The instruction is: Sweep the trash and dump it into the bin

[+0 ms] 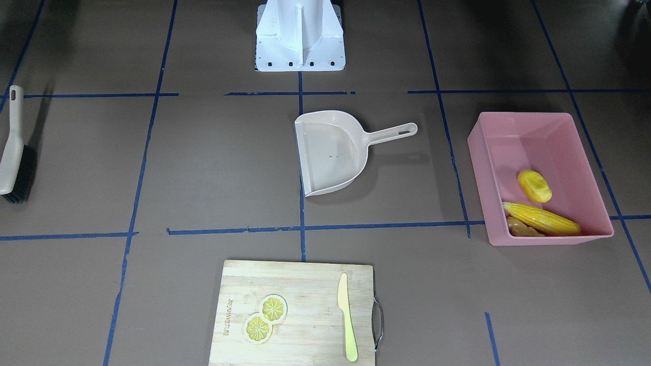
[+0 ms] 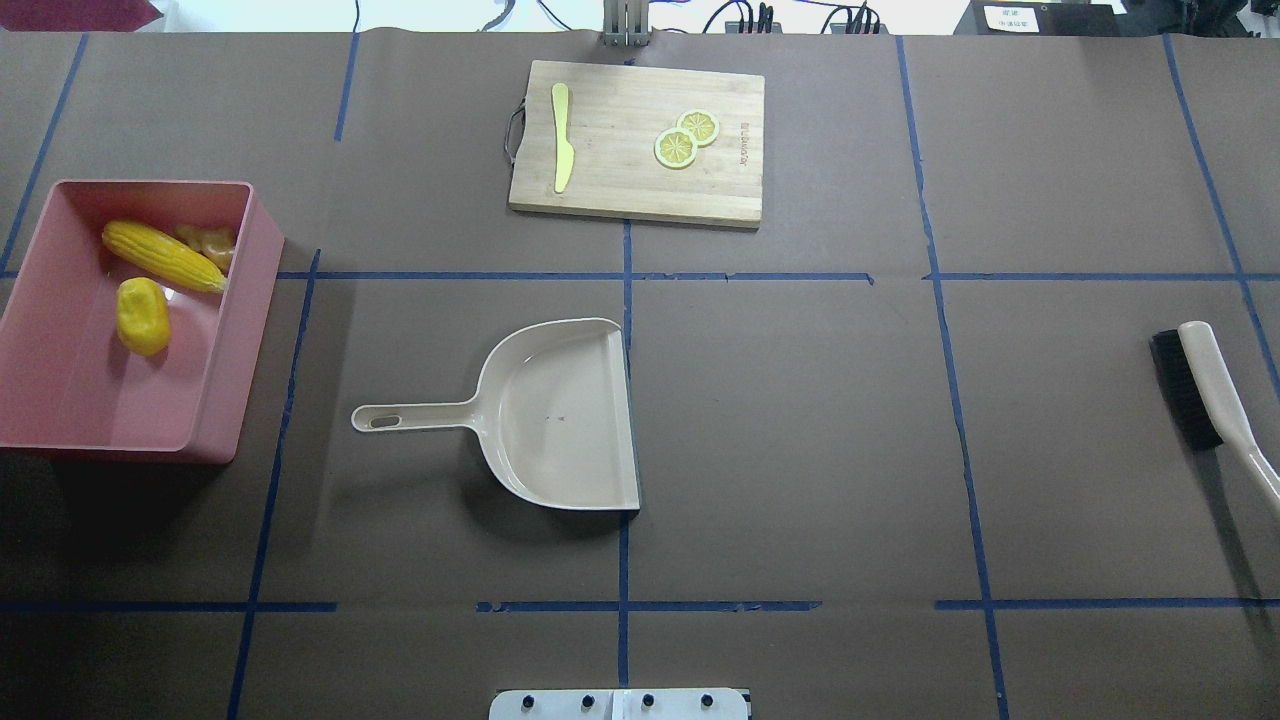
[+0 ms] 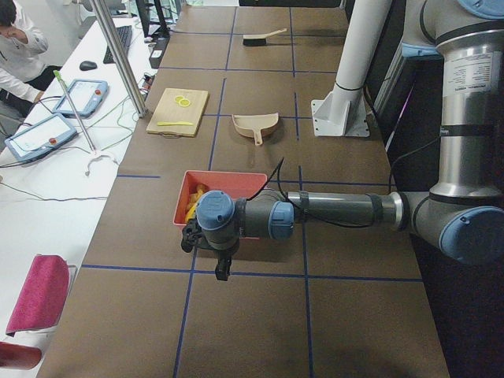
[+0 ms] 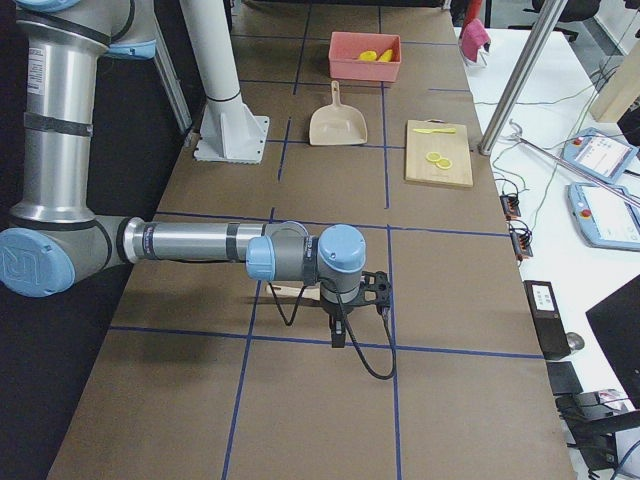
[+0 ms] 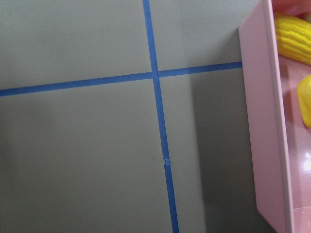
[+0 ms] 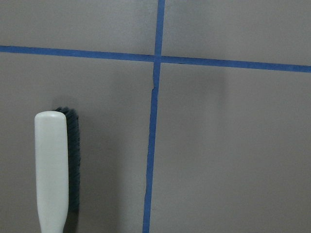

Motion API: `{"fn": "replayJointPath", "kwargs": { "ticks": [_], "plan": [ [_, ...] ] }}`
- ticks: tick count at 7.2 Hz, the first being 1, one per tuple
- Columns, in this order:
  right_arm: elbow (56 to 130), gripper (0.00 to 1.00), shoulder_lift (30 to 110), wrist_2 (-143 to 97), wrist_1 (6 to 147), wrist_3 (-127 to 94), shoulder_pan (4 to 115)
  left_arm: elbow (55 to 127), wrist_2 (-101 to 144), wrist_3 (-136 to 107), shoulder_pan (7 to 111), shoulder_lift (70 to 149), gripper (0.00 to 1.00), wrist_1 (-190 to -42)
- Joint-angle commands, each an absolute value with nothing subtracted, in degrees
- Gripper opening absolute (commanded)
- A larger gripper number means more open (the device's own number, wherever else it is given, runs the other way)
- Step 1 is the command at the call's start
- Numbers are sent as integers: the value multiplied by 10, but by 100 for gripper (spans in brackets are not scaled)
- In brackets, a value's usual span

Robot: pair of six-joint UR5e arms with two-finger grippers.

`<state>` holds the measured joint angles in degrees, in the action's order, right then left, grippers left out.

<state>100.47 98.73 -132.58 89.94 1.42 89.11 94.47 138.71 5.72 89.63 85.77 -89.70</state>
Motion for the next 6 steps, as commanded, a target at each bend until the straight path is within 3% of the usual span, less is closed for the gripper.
{"fn": "replayJointPath", "kwargs": {
  "ticks": [1, 6],
  "plan": [
    [1003, 100, 987, -1325, 897, 11, 891, 941, 1387, 58, 896, 857, 100, -895],
    [1003, 100, 989, -1325, 897, 10, 891, 942, 1384, 62, 895, 855, 100, -899]
  ]
}}
